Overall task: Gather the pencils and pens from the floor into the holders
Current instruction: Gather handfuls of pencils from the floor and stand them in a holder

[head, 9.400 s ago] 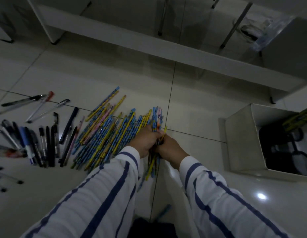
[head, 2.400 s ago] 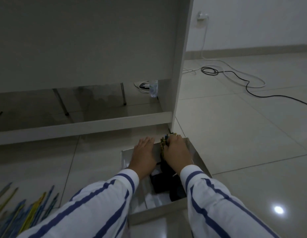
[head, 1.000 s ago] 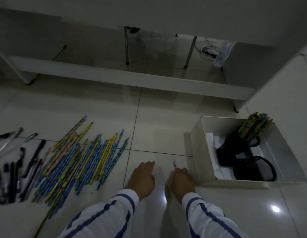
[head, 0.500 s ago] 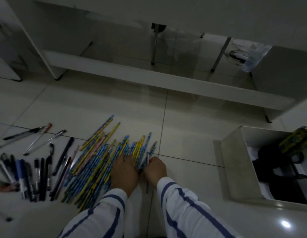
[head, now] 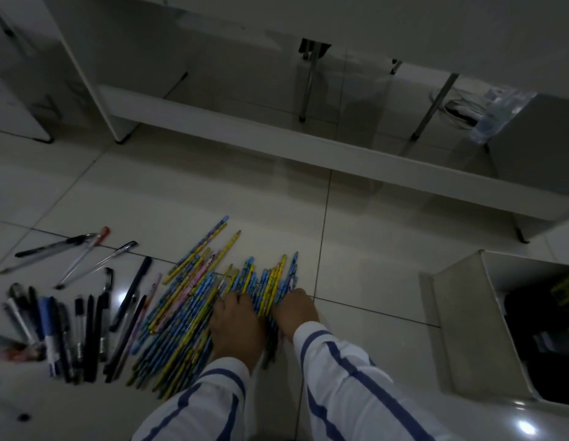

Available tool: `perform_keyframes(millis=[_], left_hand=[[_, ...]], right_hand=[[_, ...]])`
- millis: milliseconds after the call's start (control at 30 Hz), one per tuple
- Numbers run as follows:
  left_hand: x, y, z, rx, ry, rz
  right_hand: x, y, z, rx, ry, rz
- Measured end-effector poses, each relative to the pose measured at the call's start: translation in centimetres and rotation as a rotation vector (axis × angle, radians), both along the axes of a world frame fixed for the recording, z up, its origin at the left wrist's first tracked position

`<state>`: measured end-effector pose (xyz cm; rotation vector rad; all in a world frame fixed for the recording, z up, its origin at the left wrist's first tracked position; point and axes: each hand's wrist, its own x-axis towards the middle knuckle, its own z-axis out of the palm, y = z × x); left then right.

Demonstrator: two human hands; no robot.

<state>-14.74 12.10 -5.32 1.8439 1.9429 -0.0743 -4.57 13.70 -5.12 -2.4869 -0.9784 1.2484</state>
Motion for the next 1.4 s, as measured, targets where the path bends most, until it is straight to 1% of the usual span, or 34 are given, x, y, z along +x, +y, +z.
perform_keyframes(millis=[133, 200, 267, 367, 467, 533, 667, 800, 967, 1100, 1167, 1267, 1367, 1400], left_hand=[[0.1, 0.4, -0.3, 0.019, 0.007, -0.007], [0.0, 0.4, -0.3, 0.028, -0.015, 0.022], [-0.1, 0.5, -0.5, 0.025, -0.052, 0.049], [0.1, 0.9, -1.1, 0.006, -0.172, 0.092], [0.6, 1.0, -1.0, -0.013, -0.275, 0.162], [0.9, 0.9, -0.8, -0.044, -0.305, 0.172], [1.0, 1.2, -0.6, -0.082, -0.251, 0.119], [1.1, 1.3, -0.5, -0.109, -0.270, 0.112], [1.0, 1.2, -1.0, -0.106, -0.400, 0.206], [0.7, 1.2, -0.9, -0.097, -0.483, 0.277], [0.7, 1.5, -0.7, -0.115, -0.495, 0.319], [0.6, 1.9, -0.1, -0.141, -0.546, 0.389], [0.8, 2.2, 1.1, -0.110, -0.665, 0.428], [0.9, 2.4, 1.7, -0.130, -0.725, 0.464]], right_hand=[[0.4, 0.7, 0.3, -0.131, -0.050, 0.236], [0.6, 0.8, 0.0, -0.146, -0.066, 0.257], [0.6, 0.7, -0.1, -0.105, -0.068, 0.218], [-0.1, 0.1, -0.1, 0.003, -0.031, 0.050], [-0.6, -0.4, 0.0, 0.056, 0.001, -0.007], [-0.5, -0.5, 0.5, 0.052, -0.003, 0.024], [-0.5, -0.5, 0.5, 0.012, 0.017, 0.094], [-0.7, -0.6, 0.6, -0.008, 0.038, 0.123], [-0.3, -1.3, 1.3, 0.027, 0.069, 0.112], [0.8, -2.0, 1.8, 0.069, 0.184, 0.065], [1.1, -2.1, 1.8, 0.094, 0.217, 0.033], [1.0, -2.0, 2.7, 0.134, 0.278, 0.048], [0.3, -2.0, 3.7, 0.146, 0.383, 0.067], [0.0, -1.8, 3.8, 0.149, 0.394, 0.089]])
